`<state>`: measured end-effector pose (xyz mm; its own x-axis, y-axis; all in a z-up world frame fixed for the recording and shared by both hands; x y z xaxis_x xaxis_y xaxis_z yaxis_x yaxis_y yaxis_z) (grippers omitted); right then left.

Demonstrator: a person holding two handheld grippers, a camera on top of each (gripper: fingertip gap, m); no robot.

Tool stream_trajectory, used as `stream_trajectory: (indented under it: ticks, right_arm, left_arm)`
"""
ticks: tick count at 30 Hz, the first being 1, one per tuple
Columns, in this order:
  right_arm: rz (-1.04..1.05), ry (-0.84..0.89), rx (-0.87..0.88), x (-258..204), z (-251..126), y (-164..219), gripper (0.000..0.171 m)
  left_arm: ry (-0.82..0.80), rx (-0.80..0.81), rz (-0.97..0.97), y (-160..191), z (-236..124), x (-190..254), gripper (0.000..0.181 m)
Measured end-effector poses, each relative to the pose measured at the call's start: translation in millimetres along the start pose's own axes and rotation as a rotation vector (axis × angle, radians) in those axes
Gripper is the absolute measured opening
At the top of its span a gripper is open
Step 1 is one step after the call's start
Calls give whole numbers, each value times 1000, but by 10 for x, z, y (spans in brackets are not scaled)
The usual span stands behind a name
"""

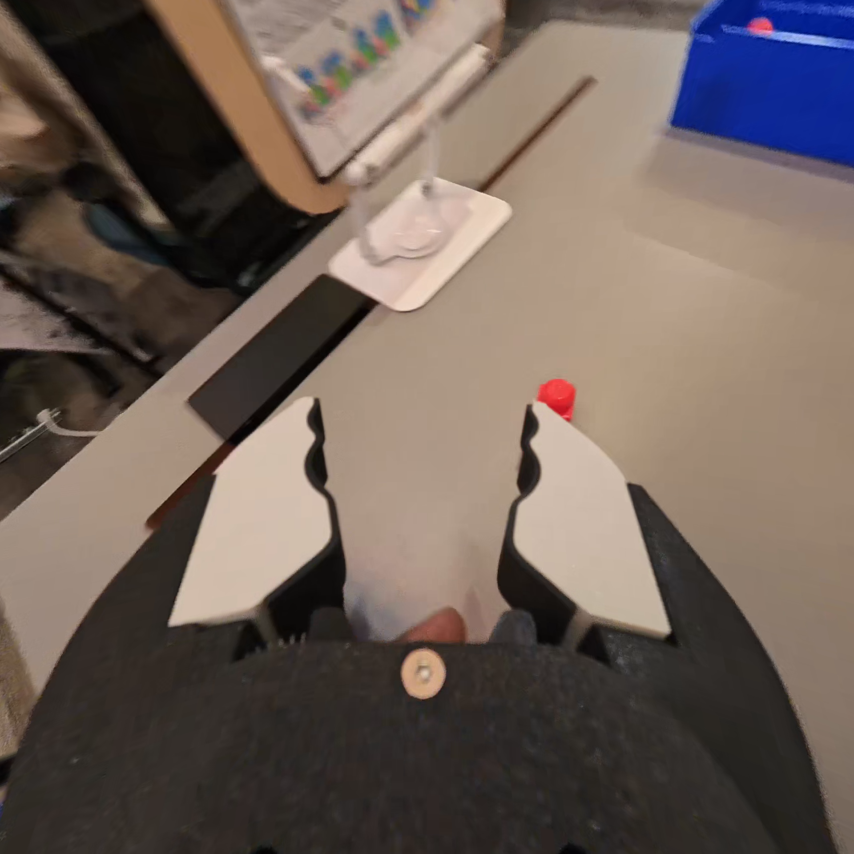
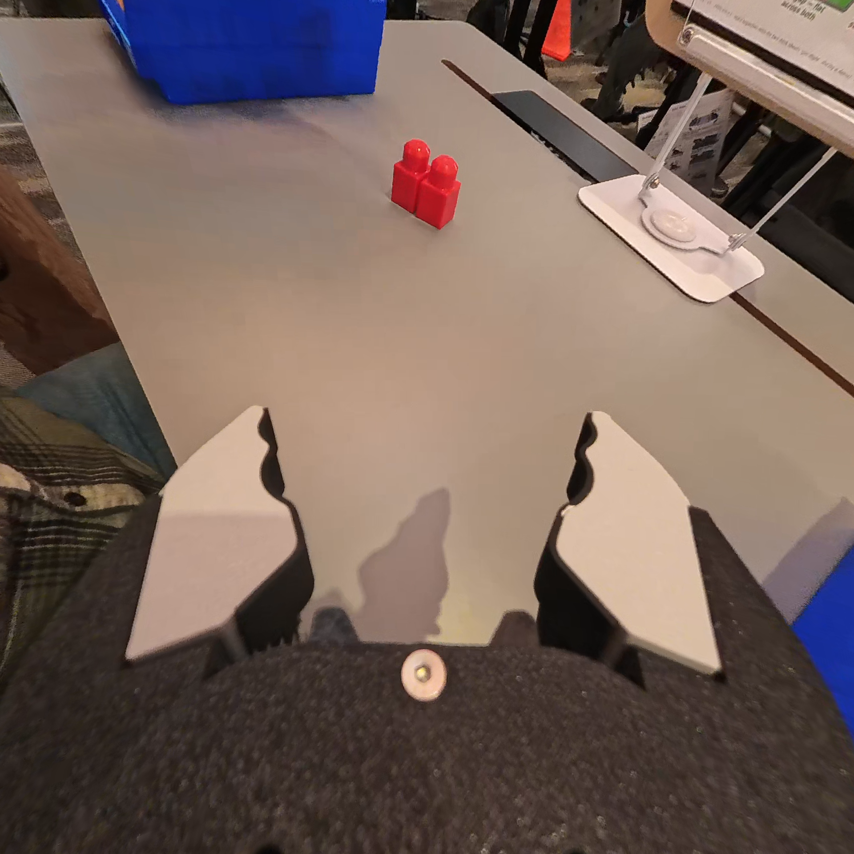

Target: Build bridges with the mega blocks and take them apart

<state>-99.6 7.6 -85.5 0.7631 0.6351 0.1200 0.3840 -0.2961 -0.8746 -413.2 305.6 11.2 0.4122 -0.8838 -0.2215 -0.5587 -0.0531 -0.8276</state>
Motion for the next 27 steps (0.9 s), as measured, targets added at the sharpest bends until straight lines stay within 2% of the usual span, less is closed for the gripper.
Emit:
stream_trajectory:
  ticks: [3,8,13,17,22,27]
  right_arm:
    - [2,-12,9,-13,44,-4,121]
    - [-6,-32,8,-41,116,-35,121]
    - [-7,-45,16,-46,186,-66,121]
    - [-1,-64,24,-66,278,-73,120]
    - [-18,-81,9,-98,332,-100,120]
    - [-21,-77,7,-92,310,-124,120]
  left_arm:
    - [-77,72,-143,197,-513,-149,76]
    - [-132,168,-285,594,-1111,-48,73]
    - [-208,231,-423,1000,-1434,51,70]
    - [-284,265,-460,1208,-1588,177,67]
    - [-370,174,-425,1461,-1644,284,63]
    - [-365,-23,-440,1705,-1784,11,61]
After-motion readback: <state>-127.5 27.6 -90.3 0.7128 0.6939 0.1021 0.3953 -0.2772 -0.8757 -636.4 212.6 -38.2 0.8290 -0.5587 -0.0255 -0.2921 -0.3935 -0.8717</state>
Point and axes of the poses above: each gripper's, where its closed fingertips meet, z out along the fingers, y out of its underside, x = y × z across the jaws, the point moved 1 cm from there along -z, back along the fingers, and after that the axes turned 3 degrees about z, right-handed, at the moved point
